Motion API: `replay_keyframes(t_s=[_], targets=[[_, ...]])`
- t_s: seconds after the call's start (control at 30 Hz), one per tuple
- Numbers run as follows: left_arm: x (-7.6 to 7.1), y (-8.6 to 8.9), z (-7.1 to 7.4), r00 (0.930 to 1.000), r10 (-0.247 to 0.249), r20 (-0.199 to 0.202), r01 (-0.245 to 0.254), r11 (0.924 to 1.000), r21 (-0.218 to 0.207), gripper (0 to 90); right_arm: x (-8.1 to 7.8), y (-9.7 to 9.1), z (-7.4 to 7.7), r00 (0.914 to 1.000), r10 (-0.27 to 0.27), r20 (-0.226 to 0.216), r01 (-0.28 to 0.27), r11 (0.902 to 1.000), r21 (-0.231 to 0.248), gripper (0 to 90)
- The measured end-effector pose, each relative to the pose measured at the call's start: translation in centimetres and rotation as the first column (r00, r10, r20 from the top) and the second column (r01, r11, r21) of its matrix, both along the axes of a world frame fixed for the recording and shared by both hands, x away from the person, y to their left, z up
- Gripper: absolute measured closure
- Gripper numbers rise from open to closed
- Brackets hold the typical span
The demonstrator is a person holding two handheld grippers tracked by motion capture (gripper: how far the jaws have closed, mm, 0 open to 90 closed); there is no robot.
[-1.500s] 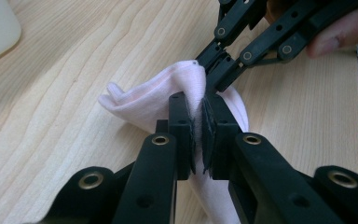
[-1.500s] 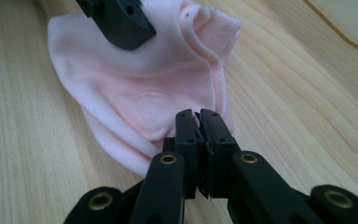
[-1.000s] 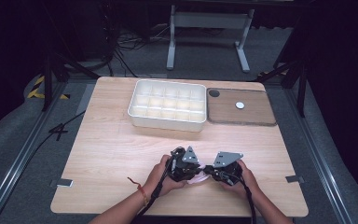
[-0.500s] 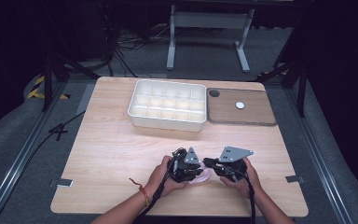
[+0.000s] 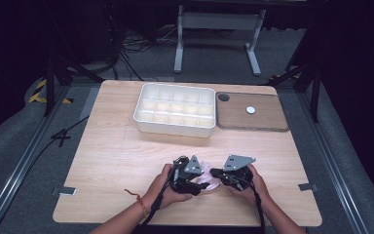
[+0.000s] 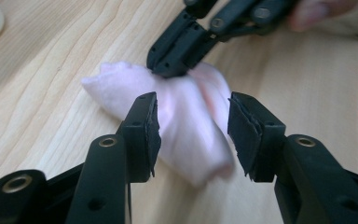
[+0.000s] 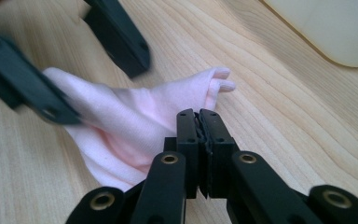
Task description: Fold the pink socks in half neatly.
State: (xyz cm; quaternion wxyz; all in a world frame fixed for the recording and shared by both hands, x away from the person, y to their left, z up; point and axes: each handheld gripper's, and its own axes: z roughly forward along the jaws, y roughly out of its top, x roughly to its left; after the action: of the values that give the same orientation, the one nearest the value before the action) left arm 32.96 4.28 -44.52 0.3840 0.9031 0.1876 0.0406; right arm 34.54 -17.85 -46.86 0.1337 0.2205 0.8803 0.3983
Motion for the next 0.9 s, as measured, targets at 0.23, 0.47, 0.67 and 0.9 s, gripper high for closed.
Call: replay_keyframes(t_s=[0.23,0.47,0.67,0.9], targets=[[-1.7,0.7,-0.2,0.9993,-0.035,0.011,0.035,0.9983,0.047,63.5,0.0,0.2,0.0,1.0,0.005,0.001,-0.005,0.9999,-0.016,87.6],[-2.2,-0.8,-0.7,0.9955,-0.053,0.078,0.046,0.9946,0.093,82.8,0.0,0.5,-0.1,0.9999,0.006,0.013,-0.005,0.999,-0.045,88.7],[-2.7,-2.3,-1.3,0.9892,-0.099,0.108,0.083,0.9853,0.15,83.7,0.0,0.6,-0.2,0.9999,0.002,0.011,-0.002,0.9985,-0.055,89.2],[-2.4,-2.4,-1.4,0.9875,-0.128,0.092,0.113,0.9817,0.153,83.0,0.0,0.6,-0.2,1.0,-0.001,0.008,0.001,0.998,-0.063,89.3]])
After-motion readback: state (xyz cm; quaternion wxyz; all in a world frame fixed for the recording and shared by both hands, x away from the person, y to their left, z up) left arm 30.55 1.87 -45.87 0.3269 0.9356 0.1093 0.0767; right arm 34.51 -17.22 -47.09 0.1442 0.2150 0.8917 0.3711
